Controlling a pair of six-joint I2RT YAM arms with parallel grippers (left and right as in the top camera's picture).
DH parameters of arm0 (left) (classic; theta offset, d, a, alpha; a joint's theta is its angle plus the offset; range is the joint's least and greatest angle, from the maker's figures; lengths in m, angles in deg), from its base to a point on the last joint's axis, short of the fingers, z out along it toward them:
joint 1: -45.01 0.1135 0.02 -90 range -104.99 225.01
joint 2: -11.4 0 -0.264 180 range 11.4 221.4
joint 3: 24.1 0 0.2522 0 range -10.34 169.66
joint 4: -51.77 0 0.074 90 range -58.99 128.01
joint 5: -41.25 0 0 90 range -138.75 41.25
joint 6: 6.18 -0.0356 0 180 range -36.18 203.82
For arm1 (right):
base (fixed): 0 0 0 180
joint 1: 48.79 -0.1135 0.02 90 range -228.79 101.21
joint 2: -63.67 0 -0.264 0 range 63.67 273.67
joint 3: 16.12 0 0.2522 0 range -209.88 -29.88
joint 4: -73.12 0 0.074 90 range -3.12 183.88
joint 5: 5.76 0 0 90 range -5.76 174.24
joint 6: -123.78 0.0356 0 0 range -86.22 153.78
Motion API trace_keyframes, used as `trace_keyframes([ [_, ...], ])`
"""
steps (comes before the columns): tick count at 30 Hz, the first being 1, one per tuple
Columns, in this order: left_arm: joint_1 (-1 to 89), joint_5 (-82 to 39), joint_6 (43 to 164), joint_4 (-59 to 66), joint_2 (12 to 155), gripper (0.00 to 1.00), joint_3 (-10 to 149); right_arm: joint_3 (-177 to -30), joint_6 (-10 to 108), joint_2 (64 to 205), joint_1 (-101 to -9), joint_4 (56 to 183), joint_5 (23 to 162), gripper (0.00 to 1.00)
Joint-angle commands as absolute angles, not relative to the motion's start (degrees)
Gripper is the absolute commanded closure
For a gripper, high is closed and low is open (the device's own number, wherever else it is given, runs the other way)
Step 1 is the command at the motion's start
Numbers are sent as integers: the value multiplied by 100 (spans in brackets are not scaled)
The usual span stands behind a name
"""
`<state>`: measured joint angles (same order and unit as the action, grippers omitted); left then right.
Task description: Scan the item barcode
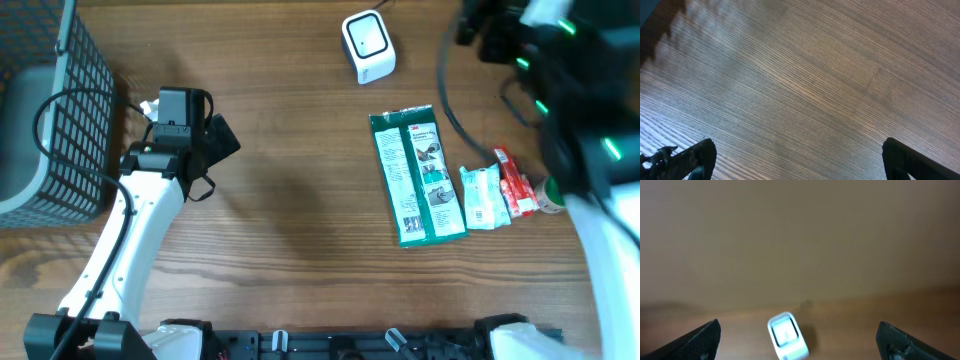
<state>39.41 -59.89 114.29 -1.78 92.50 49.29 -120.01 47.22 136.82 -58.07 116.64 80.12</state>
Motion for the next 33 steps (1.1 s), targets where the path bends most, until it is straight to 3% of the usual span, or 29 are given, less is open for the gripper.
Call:
trace_keyframes([
  [1, 3967, -6081, 11403, -163, 9272, 0, 4964, -12040, 4743, 12624, -5835, 11677, 7955, 0],
  [16, 3967, -6081, 11403, -163, 9272, 0, 4964, -11970, 4597, 10141, -5835, 12436, 7761, 0],
  [22, 3967, -6081, 11403, -163, 9272, 0, 4964, -10934, 4505, 9006, -5824, 12582, 7723, 0],
  [27, 3967, -6081, 11403, -163, 9272, 0, 4964, -9098, 4107, 7785, -5809, 11389, 7743, 0],
  [33, 3967, -6081, 11403, -163, 9272, 0, 4964, -6788, 3065, 6906, -5809, 7848, 8576, 0],
])
